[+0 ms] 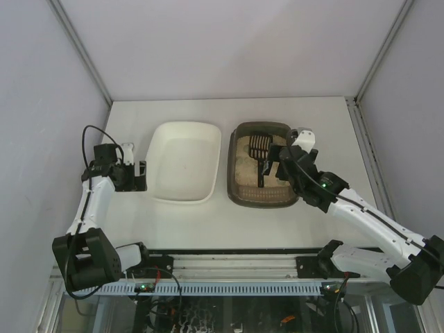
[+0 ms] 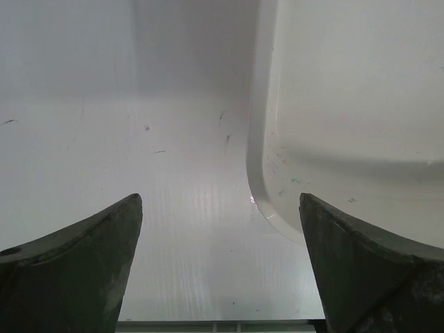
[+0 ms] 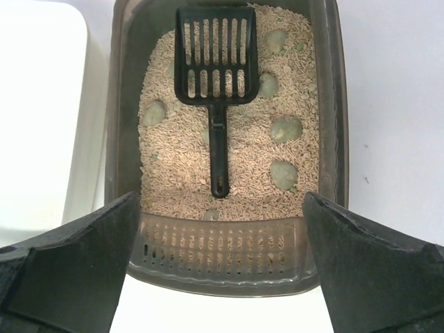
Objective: Clean the litter box
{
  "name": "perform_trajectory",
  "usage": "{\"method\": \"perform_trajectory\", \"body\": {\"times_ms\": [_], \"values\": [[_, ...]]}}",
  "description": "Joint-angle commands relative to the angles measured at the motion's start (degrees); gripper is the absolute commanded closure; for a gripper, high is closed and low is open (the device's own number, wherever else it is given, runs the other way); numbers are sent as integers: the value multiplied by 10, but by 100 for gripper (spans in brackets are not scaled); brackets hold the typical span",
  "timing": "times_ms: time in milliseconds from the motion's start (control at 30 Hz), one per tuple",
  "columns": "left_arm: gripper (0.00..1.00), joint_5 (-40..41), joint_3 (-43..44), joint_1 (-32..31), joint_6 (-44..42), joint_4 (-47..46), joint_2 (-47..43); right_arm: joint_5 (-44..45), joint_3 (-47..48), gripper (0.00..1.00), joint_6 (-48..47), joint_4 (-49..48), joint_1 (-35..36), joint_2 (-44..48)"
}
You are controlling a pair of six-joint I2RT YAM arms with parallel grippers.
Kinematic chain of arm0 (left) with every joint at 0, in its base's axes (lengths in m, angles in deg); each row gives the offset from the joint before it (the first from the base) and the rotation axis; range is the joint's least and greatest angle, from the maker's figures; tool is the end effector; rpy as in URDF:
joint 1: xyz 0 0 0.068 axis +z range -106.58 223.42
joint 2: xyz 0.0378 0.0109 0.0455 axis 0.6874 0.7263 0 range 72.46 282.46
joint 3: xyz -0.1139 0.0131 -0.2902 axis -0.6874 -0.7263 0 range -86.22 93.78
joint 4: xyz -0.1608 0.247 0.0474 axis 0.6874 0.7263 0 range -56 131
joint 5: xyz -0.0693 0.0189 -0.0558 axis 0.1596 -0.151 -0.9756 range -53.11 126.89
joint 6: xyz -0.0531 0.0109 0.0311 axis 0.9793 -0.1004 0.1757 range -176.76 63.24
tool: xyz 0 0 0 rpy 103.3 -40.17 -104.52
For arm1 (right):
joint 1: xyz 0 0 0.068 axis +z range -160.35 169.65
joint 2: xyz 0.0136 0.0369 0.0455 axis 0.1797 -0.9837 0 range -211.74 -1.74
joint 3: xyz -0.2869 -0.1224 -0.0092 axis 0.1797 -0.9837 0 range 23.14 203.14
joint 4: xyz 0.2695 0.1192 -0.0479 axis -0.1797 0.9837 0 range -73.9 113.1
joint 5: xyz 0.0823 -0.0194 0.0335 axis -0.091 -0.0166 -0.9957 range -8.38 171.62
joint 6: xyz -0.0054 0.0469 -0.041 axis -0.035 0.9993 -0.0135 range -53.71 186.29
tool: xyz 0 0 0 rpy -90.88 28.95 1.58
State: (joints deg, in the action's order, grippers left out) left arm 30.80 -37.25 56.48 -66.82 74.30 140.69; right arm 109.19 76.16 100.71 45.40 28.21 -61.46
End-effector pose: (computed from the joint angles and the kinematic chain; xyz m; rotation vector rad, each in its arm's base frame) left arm 0.2512 0.0532 0.2545 -0.0303 2.6005 0.0062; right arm 0.2092 0.1386 0.3344 0.1873 2.1188 0.2229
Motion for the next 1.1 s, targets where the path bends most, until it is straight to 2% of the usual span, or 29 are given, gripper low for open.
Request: {"method": "perform_trajectory", "body": {"times_ms": [0,67,100,167,233,267,300,333,367,400,567,667,700,767,867,1067], "values": [[2,8,13,2,8,-19,-10,97,38,0,25,29,23,-9],[3,13,14,1,9,-19,-10,52,39,0,12,23,16,-3],[4,17,17,0,11,-18,-8,1,34,3,-20,6,10,3],[4,31,28,-3,13,-11,-2,-106,14,14,-81,-42,-3,19],[3,39,46,-6,12,-4,-1,-166,8,29,-106,-68,-17,27],[2,37,57,-9,8,-3,-5,-177,7,31,-103,-73,-26,22],[1,35,71,-14,3,-1,-9,-186,6,30,-95,-75,-36,15],[0,34,87,-23,-2,2,-11,-192,5,20,-92,-84,-44,1],[0,38,106,-35,-7,7,-11,-203,5,5,-96,-93,-47,-17],[0,43,127,-52,-9,14,-8,-215,6,0,-104,-101,-46,-34],[0,52,208,-146,19,24,42,-200,58,1,-136,-79,-31,-148],[0,69,237,-196,53,5,83,-234,107,22,-113,-34,-59,-231],[0,73,249,-209,63,1,97,-234,112,24,-102,-32,-63,-250],[0,64,278,-227,78,-1,123,-214,106,25,-93,-44,-59,-269],[0,8,310,-234,110,-4,147,-167,105,25,-97,-50,-47,-285],[0,-80,335,-243,163,-12,183,-154,105,27,-83,-48,-53,-331]]}}
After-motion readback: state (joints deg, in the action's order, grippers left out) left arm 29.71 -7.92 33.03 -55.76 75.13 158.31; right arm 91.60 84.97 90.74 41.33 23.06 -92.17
